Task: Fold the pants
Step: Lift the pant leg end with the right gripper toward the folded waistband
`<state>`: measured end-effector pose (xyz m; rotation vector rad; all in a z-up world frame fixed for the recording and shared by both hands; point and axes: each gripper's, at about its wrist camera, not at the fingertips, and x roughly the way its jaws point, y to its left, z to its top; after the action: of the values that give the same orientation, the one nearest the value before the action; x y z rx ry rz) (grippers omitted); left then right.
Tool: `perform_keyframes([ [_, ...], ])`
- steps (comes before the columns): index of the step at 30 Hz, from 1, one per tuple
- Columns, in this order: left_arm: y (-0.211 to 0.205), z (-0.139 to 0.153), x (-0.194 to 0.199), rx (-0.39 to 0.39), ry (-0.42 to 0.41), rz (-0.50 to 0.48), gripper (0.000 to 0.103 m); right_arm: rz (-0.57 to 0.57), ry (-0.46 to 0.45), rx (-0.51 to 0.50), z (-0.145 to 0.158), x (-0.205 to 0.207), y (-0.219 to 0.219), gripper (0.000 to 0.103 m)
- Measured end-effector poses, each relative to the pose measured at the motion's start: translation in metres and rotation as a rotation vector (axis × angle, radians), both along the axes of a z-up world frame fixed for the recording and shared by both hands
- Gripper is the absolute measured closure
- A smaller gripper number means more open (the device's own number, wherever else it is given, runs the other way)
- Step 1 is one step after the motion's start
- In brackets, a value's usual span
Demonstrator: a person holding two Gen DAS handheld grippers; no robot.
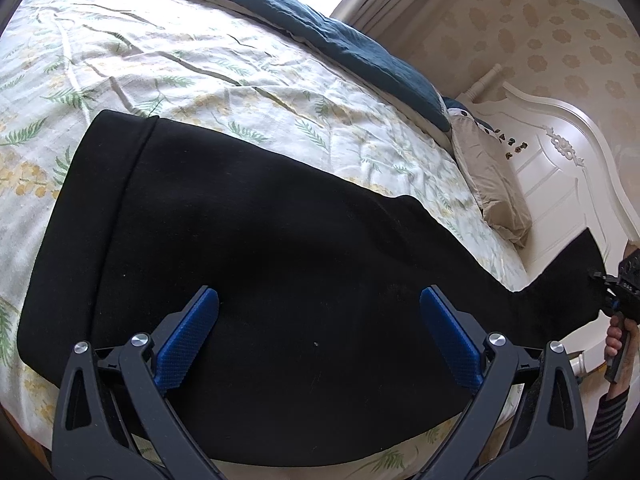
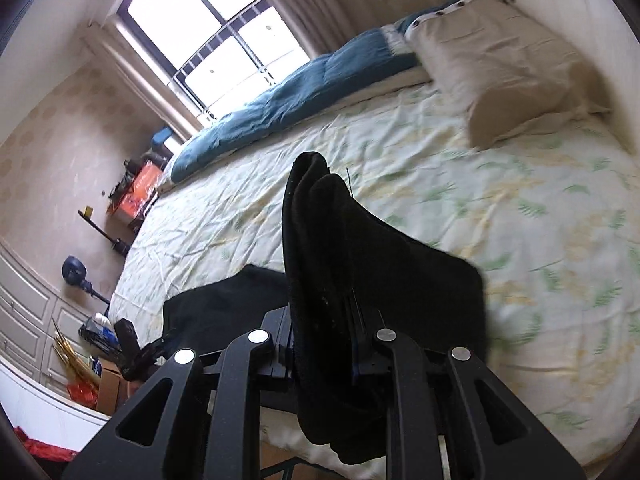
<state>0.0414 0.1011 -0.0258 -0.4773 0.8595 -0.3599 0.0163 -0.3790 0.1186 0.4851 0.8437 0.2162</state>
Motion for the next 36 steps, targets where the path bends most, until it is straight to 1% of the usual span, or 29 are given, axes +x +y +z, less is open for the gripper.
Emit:
perform_keyframes([
  [5,-0.001,0.0,-0.001,0.005,-0.011,-0.008,0.003,0.018,0.015,-0.005,-0.03,0.016,0.047,0.084],
  [9,-0.001,-0.001,-0.001,0.013,-0.018,-0.012,0.003,0.042,0.035,-0.036,-0.051,0.027,0.081,0.084],
  [11,-0.001,-0.001,-0.002,0.015,-0.02,-0.013,0.003,0.045,0.049,-0.064,-0.063,0.032,0.098,0.084],
  [15,-0.002,-0.001,-0.002,0.013,-0.025,-0.01,0.003,0.029,0.076,-0.161,-0.084,0.038,0.122,0.084],
  [17,-0.003,-0.001,-0.002,0.019,-0.03,-0.012,0.003,0.02,0.083,-0.192,-0.095,0.04,0.131,0.084],
  [20,-0.004,-0.001,-0.004,0.035,-0.035,-0.015,0.003,0.002,0.095,-0.209,-0.109,0.041,0.141,0.084],
  [23,-0.006,0.0,-0.003,0.05,-0.035,-0.02,0.003,-0.012,0.094,-0.239,-0.116,0.041,0.149,0.084],
  [31,-0.007,-0.001,-0.003,0.063,-0.036,-0.017,0.003,-0.039,0.098,-0.303,-0.127,0.042,0.166,0.083],
  [36,-0.009,-0.001,-0.003,0.078,-0.04,-0.019,0.003,-0.05,0.091,-0.325,-0.13,0.042,0.172,0.079],
])
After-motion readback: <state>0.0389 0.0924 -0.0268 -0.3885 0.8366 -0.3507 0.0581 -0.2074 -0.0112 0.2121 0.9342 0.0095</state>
